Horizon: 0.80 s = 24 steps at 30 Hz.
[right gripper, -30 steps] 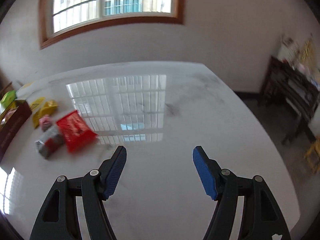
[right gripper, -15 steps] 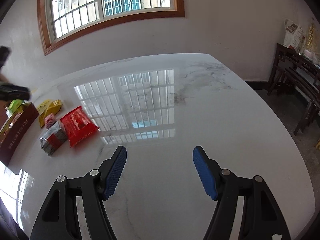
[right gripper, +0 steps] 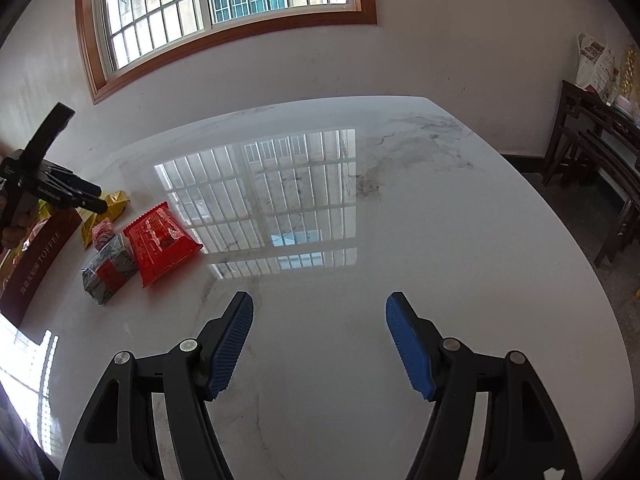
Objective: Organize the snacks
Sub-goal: 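Close the left gripper on the yellow foil snack bag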
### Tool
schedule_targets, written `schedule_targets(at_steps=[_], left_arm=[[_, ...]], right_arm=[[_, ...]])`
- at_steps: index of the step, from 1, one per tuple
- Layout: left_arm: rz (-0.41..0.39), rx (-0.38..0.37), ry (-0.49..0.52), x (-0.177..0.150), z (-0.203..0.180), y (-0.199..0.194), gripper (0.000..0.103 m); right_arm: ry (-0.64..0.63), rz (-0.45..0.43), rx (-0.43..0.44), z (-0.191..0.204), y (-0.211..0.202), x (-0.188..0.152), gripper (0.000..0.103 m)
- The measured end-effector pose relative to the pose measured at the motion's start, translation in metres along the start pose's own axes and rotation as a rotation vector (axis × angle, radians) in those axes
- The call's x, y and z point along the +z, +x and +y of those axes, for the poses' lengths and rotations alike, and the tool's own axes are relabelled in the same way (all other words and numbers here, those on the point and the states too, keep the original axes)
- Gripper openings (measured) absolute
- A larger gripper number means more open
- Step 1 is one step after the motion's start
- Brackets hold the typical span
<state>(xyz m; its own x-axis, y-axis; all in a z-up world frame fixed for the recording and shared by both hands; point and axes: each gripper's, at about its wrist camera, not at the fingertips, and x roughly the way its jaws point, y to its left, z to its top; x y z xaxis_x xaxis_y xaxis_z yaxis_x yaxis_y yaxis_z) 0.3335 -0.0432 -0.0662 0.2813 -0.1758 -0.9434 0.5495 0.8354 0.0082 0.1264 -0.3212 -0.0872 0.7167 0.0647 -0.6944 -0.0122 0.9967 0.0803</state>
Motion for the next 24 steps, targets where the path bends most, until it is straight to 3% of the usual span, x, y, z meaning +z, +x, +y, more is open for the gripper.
schedule_targets(at_steps=[7, 10, 13, 20, 24], left_arm=[[0.055, 0.009, -0.001, -0.004, -0.002, 0.028, 0.07], [0.019, -0.023, -0.066, -0.006, 0.003, 0.032, 0.069], [-0.014, -0.005, -0.11, -0.012, 0.002, 0.029, 0.057], [-0.147, 0.009, -0.315, -0.058, -0.013, -0.002, 0.057], [-0.227, -0.033, -0.447, -0.092, -0.021, -0.036, 0.057]], right_arm=[[0.001, 0.013, 0.001, 0.0, 0.002, 0.0, 0.067], [0.001, 0.014, 0.0, 0.0, 0.003, 0.0, 0.068], [0.001, 0.022, -0.01, 0.001, 0.004, 0.0, 0.068], [0.001, 0.026, -0.014, 0.001, 0.005, 0.0, 0.068], [0.001, 0.025, -0.017, 0.002, 0.004, 0.001, 0.069]])
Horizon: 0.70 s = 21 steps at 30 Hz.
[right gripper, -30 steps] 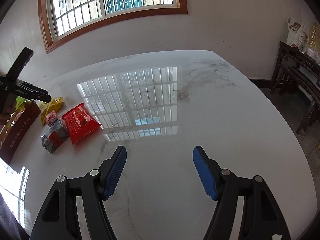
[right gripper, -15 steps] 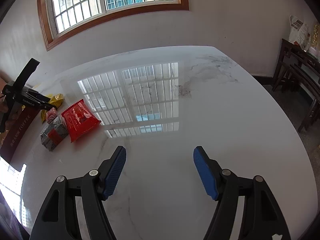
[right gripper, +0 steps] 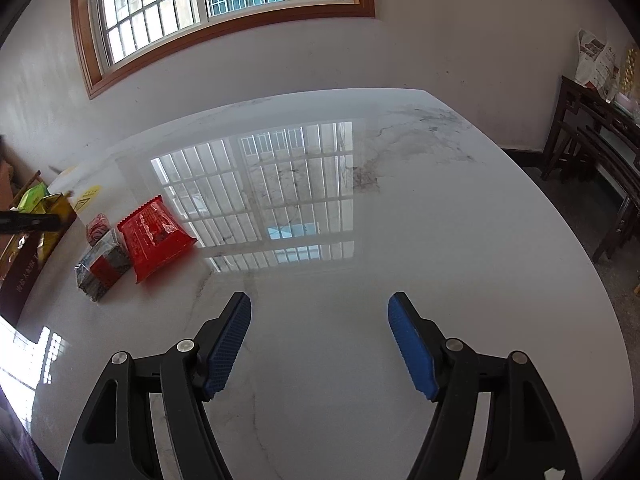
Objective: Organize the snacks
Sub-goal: 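Close the left gripper on the yellow foil snack bag, then lift the yellow bag with the left gripper while the right gripper grasps the silver foil packet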
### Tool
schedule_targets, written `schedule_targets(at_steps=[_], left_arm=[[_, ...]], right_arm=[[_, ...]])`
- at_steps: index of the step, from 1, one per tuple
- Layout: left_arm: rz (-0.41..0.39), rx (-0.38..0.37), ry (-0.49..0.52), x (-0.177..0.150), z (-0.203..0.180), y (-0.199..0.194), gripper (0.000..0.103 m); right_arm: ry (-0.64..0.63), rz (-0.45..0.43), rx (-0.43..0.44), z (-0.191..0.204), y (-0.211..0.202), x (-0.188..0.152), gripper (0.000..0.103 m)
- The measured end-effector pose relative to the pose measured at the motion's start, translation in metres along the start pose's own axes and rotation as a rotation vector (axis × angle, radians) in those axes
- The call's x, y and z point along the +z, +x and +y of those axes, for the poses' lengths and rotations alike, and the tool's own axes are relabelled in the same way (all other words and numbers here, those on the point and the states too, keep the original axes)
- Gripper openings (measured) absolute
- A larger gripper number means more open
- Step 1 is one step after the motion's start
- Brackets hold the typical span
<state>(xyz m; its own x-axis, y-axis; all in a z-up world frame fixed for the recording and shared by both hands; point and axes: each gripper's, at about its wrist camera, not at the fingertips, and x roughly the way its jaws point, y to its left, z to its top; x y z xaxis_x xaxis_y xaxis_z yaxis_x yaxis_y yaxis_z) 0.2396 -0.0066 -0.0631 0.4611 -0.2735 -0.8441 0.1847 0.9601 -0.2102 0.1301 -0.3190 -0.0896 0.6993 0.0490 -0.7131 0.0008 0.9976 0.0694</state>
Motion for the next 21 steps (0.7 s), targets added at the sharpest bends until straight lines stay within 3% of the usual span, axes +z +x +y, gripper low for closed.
schedule_targets(at_steps=[7, 9, 11, 14, 17, 21], left_arm=[[-0.062, -0.027, -0.045, -0.05, -0.004, -0.049, 0.057], [-0.067, -0.031, -0.052, -0.058, -0.007, -0.059, 0.057], [-0.072, -0.038, -0.057, -0.062, -0.012, -0.067, 0.057], [-0.089, -0.031, -0.053, -0.073, -0.011, -0.084, 0.057], [-0.101, -0.033, -0.051, -0.078, -0.012, -0.095, 0.057], [-0.118, -0.038, -0.06, -0.087, -0.007, -0.107, 0.057]], right_arm=[[-0.019, -0.038, -0.024, 0.009, -0.007, -0.002, 0.068], [0.017, -0.008, 0.071, 0.023, -0.012, -0.002, 0.061], [0.031, 0.011, 0.18, 0.056, -0.018, 0.0, 0.06], [-0.045, 0.024, 0.248, 0.108, -0.024, 0.009, 0.06], [-0.068, 0.071, 0.259, 0.148, -0.011, 0.017, 0.059], [0.023, 0.151, 0.265, 0.165, 0.017, 0.023, 0.059]])
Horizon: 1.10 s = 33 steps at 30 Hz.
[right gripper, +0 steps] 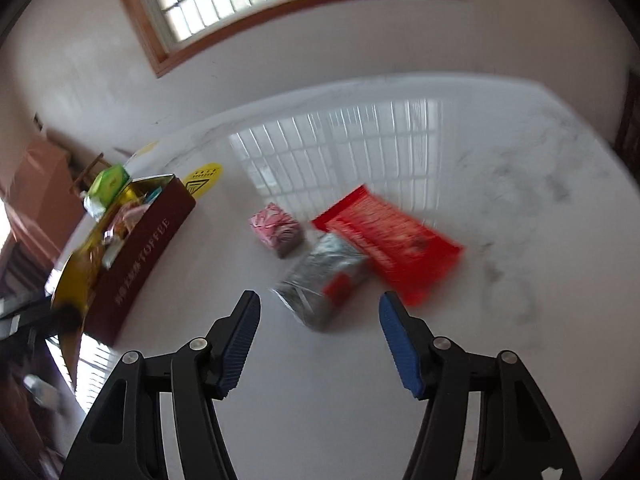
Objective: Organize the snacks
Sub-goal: 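Lift the yellow bag with the left gripper while the right gripper grasps the silver foil packet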
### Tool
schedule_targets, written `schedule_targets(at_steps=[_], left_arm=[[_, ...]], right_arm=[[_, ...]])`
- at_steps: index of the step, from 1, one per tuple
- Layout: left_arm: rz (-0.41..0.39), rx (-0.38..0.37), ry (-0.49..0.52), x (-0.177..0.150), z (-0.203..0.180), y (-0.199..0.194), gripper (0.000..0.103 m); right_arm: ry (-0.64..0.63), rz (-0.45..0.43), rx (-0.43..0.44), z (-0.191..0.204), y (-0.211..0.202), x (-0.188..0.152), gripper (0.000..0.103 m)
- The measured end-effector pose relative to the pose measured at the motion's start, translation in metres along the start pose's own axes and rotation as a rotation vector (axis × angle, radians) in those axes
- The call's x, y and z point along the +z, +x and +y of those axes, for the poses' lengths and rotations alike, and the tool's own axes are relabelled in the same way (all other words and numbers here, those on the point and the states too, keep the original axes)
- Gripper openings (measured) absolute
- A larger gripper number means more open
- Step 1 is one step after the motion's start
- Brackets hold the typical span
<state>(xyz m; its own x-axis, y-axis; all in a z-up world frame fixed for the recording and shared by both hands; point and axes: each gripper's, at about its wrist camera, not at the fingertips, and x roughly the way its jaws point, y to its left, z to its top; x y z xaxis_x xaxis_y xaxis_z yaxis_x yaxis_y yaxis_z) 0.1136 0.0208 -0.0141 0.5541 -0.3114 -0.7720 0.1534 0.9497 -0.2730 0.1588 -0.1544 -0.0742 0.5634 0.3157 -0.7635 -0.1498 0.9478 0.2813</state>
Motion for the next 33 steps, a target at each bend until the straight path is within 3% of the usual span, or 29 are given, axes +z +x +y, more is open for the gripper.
schedule_targets(at_steps=[3, 5, 8, 11, 15, 17, 21, 26, 30, 33], left_arm=[[-0.008, -0.005, -0.009, -0.004, 0.006, -0.007, 0.057], [-0.009, -0.009, -0.014, -0.006, 0.011, -0.01, 0.057], [-0.014, -0.01, -0.025, -0.008, 0.019, -0.013, 0.057], [-0.01, -0.016, -0.044, -0.009, 0.028, -0.014, 0.057], [-0.007, -0.018, -0.058, -0.012, 0.032, -0.016, 0.057], [-0.015, -0.013, -0.055, -0.013, 0.032, -0.019, 0.057], [-0.036, -0.003, -0.047, -0.012, 0.033, -0.029, 0.057], [-0.06, 0.015, -0.037, -0.012, 0.033, -0.037, 0.057], [-0.08, 0.043, -0.028, -0.014, 0.03, -0.041, 0.057], [-0.08, 0.057, -0.027, -0.013, 0.028, -0.041, 0.057]], right_arm=[[0.058, 0.035, -0.062, 0.003, 0.021, 0.004, 0.059], [0.098, 0.056, -0.048, 0.001, 0.032, 0.005, 0.06], [0.082, 0.037, -0.086, 0.006, 0.038, 0.009, 0.059], [0.033, 0.032, -0.142, 0.01, 0.042, 0.012, 0.046], [-0.076, 0.034, -0.108, 0.008, 0.031, 0.004, 0.033], [-0.102, 0.03, -0.104, -0.002, 0.016, -0.006, 0.032], [-0.072, -0.011, -0.139, -0.046, -0.028, -0.025, 0.032], [0.103, -0.067, -0.298, -0.158, -0.079, -0.031, 0.032], [0.253, -0.087, -0.389, -0.239, -0.093, -0.029, 0.032], [0.266, -0.101, -0.421, -0.26, -0.097, -0.023, 0.032]])
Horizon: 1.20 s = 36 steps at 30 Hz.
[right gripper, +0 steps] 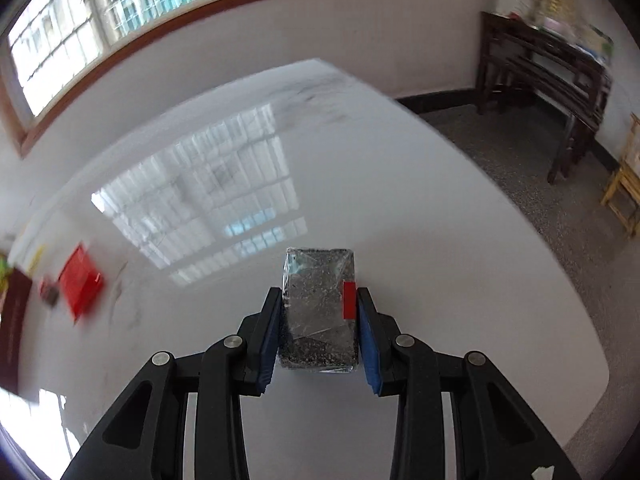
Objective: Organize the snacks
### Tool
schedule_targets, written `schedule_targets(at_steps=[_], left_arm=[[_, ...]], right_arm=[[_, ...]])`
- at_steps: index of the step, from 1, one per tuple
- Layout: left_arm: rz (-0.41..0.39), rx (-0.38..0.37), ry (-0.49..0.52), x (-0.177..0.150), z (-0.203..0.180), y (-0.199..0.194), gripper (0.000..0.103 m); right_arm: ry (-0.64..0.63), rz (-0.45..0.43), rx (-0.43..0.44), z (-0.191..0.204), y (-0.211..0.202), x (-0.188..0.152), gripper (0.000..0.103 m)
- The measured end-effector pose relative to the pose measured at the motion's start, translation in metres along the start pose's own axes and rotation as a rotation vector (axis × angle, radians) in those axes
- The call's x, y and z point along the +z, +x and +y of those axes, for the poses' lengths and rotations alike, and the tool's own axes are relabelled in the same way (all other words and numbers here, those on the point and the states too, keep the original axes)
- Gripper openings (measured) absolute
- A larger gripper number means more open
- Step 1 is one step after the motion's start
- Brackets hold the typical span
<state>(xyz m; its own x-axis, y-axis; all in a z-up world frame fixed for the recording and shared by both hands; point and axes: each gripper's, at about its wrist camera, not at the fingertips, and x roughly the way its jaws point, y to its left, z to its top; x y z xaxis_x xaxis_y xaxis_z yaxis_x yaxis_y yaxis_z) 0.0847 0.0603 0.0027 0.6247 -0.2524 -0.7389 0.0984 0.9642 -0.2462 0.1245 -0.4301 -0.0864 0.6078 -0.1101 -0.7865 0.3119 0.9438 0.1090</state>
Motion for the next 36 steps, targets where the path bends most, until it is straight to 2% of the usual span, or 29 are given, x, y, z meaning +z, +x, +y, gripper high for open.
schedule_targets(at_steps=[9, 17, 26, 36], left_arm=[[-0.035, 0.063, 0.037, 0.004, -0.007, -0.006, 0.057], [-0.061, 0.096, 0.051, 0.007, -0.002, -0.008, 0.057], [-0.07, 0.133, 0.022, 0.006, 0.021, -0.01, 0.057], [-0.09, 0.219, -0.003, 0.007, 0.055, -0.013, 0.057]], right_arm=[[-0.003, -0.051, -0.044, 0.018, 0.019, 0.008, 0.032], [-0.001, -0.049, -0.077, 0.024, 0.022, 0.011, 0.032], [-0.001, -0.049, -0.078, 0.025, 0.021, 0.01, 0.032], [-0.003, -0.043, -0.083, 0.026, 0.022, 0.011, 0.033]])
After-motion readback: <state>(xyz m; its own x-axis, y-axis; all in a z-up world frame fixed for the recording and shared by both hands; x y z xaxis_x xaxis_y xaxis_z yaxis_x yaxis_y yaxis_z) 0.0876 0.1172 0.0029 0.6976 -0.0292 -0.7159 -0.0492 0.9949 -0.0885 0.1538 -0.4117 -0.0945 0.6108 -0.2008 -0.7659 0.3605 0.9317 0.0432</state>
